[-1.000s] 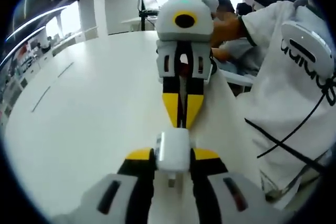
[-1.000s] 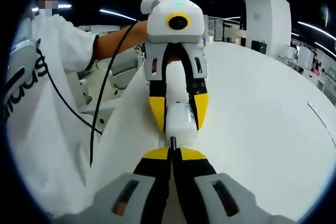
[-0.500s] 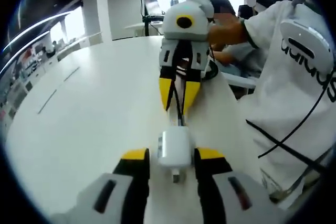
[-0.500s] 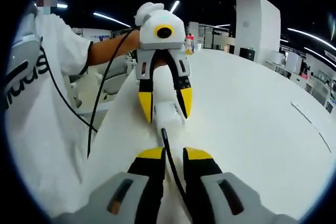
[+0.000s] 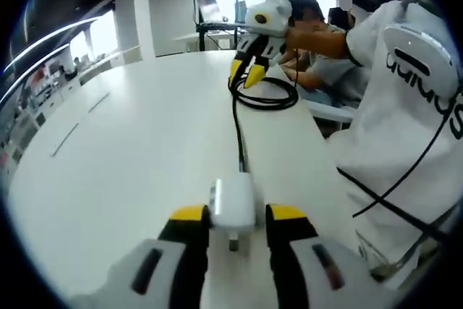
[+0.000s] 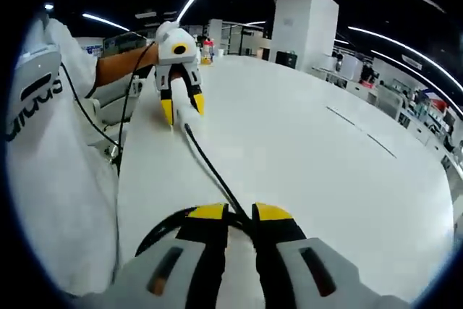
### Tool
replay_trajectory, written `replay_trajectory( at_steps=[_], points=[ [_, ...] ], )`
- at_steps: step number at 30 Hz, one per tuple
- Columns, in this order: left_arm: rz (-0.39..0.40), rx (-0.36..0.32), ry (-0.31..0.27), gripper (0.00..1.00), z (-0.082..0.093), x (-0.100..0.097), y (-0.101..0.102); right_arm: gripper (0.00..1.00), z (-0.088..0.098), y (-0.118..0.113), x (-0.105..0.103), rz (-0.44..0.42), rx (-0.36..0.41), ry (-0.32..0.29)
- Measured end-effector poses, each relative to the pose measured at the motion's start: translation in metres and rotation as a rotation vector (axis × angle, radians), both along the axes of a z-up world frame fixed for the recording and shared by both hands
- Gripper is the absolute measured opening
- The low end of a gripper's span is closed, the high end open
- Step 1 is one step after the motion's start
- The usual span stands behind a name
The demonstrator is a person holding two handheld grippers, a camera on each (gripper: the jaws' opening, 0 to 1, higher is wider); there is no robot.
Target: Plug the desk Type‑C cable into the charger adapter.
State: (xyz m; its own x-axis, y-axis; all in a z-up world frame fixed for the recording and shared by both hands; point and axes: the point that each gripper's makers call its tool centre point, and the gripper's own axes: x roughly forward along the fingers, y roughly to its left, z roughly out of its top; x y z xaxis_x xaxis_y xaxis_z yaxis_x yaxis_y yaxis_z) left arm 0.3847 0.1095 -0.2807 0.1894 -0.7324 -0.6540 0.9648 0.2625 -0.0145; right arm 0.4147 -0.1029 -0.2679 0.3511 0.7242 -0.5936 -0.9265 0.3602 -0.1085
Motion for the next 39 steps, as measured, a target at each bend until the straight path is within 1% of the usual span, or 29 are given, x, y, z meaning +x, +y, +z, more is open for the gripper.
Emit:
replay_trajectory(
  at_steps=[2,5,7,12,15,16,20,31,33,35,39],
  points=[
    [0.003,-0.002,0.000,0.30,0.000,0.001,-0.001,0.12,-0.002,-0.015,0.000,-0.030,-0.014,-0.008],
    [0.008,-0.007,0.000,0.30,0.000,0.002,-0.001,0.12,-0.002,-0.039,0.001,-0.091,-0.007,0.005],
    [0.011,-0.008,-0.002,0.30,-0.001,0.002,-0.001,0.12,-0.006,-0.054,0.000,-0.121,-0.020,0.003],
    [0.016,-0.005,-0.001,0.30,-0.001,0.002,0.000,0.12,-0.007,-0.075,-0.001,-0.177,-0.018,0.004],
    [0.018,-0.003,-0.001,0.30,-0.001,0.002,0.000,0.12,-0.007,-0.076,-0.001,-0.182,-0.017,0.004],
    [0.019,-0.002,-0.001,0.30,-0.001,0.002,-0.001,0.12,-0.006,-0.083,-0.002,-0.201,-0.012,0.003],
    [0.019,-0.002,0.000,0.30,-0.001,0.002,-0.001,0.12,-0.008,-0.088,-0.001,-0.219,-0.015,0.007],
    [0.018,-0.007,0.000,0.30,-0.001,0.003,-0.002,0.12,-0.014,-0.090,0.000,-0.244,-0.018,0.028],
    [0.019,-0.009,0.000,0.30,-0.001,0.003,-0.002,0.10,-0.017,-0.090,0.000,-0.249,-0.021,0.031],
    [0.019,-0.010,0.000,0.29,-0.002,0.004,-0.003,0.05,-0.018,-0.090,-0.001,-0.246,-0.027,0.037],
    [0.023,-0.012,0.000,0.26,-0.002,0.004,-0.003,0.05,-0.019,-0.090,-0.002,-0.253,-0.025,0.048]
  ],
)
